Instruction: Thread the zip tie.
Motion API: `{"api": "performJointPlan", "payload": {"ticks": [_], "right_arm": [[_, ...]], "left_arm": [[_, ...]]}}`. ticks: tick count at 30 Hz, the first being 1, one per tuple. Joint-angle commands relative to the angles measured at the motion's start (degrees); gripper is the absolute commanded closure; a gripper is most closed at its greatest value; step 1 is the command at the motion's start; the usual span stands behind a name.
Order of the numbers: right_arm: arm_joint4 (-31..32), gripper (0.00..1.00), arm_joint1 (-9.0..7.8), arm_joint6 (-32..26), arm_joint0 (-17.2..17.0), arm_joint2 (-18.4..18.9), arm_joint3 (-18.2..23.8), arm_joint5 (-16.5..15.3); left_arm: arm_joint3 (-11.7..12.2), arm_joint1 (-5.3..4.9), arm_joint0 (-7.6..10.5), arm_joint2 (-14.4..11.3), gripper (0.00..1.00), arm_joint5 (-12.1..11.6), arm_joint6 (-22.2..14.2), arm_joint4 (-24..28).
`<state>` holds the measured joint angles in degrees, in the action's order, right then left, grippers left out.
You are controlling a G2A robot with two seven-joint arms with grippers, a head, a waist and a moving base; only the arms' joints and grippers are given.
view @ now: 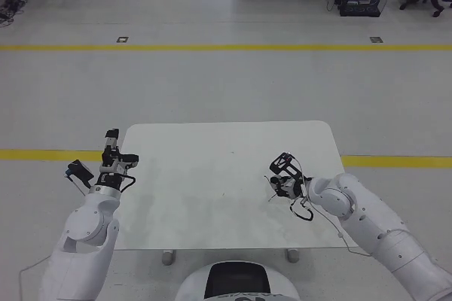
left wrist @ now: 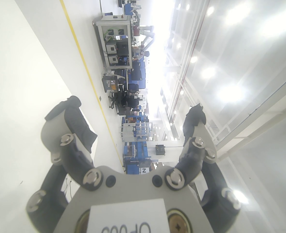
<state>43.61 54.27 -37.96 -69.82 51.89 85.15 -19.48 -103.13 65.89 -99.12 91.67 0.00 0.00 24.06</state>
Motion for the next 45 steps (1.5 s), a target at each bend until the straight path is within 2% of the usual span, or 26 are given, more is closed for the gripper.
{"api": "performJointPlan", "payload": {"ticks": [1, 5, 10, 17, 20, 34, 38, 45], "right_arm": [[0.0, 1.0, 0.0, 0.0, 0.0, 0.0, 0.0, 0.0], [-8.7, 1.0, 0.06, 5.7, -2.3, 0.6, -0.2, 0.0], [-19.2, 1.0, -1.18, 9.2, -4.1, 0.5, 1.7, 0.0], [-32.6, 1.0, -3.1, 8.7, -3.8, -0.9, 4.2, 0.0], [-38.8, 1.0, -3.61, 6.4, -3.2, -0.7, 4.7, 0.0], [-40.1, 1.0, -3.66, 6.2, -3.2, -0.5, 4.5, 0.1], [-46.5, 1.0, -3.05, 6.6, -3.8, -0.3, 4.1, 0.0], [-56.2, 1.0, -1.96, 3.0, -2.6, 0.6, 2.2, 0.0]], "left_arm": [[0.0, 0.0, 0.0, 0.0, 0.0, 0.0, 0.0, 0.0], [0.0, 0.0, 0.0, 0.0, 0.0, 0.0, 0.0, 0.0], [0.0, 0.0, 0.0, 0.0, 0.0, 0.0, 0.0, 0.0], [0.0, 0.0, 0.0, 0.0, 0.0, 0.0, 0.0, 0.0], [0.0, 0.0, 0.0, 0.0, 0.0, 0.0, 0.0, 0.0], [0.0, 0.0, 0.0, 0.0, 0.0, 0.0, 0.0, 0.0], [0.0, 0.0, 0.0, 0.0, 0.0, 0.0, 0.0, 0.0], [0.0, 0.0, 0.0, 0.0, 0.0, 0.0, 0.0, 0.0]]}}
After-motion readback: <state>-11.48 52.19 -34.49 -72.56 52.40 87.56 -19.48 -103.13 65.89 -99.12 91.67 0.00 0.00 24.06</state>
